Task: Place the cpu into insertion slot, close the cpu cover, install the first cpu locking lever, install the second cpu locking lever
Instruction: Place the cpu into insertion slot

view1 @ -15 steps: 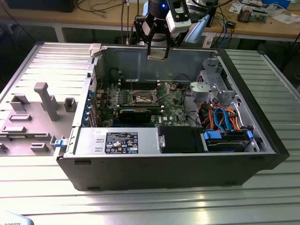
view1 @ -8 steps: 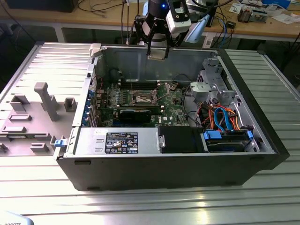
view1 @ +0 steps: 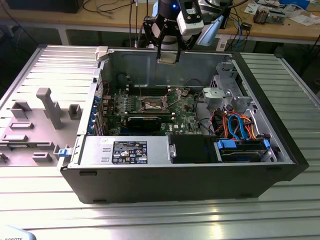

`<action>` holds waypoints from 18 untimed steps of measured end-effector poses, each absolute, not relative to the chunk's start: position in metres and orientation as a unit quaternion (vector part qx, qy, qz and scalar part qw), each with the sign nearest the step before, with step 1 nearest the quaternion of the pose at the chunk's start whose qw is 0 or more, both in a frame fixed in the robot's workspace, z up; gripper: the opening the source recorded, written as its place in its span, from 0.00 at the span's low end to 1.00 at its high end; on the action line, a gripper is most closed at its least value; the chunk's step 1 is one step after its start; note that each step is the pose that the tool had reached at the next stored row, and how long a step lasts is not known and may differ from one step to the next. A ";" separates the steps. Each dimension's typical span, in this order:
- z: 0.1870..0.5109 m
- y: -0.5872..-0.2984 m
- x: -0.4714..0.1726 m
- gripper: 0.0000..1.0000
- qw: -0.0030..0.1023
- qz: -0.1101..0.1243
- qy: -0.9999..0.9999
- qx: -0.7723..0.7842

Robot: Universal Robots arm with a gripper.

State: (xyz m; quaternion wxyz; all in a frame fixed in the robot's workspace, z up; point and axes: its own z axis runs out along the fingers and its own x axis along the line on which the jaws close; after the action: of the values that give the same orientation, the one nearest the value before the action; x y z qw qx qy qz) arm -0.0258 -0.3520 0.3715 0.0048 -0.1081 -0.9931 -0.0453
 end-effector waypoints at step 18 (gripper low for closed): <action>0.367 -0.353 -0.026 0.54 0.003 -0.045 -0.984 -0.173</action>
State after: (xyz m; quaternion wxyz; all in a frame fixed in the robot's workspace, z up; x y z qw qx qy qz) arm -0.0259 -0.3528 0.3671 0.0025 -0.1726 -0.9839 -0.0455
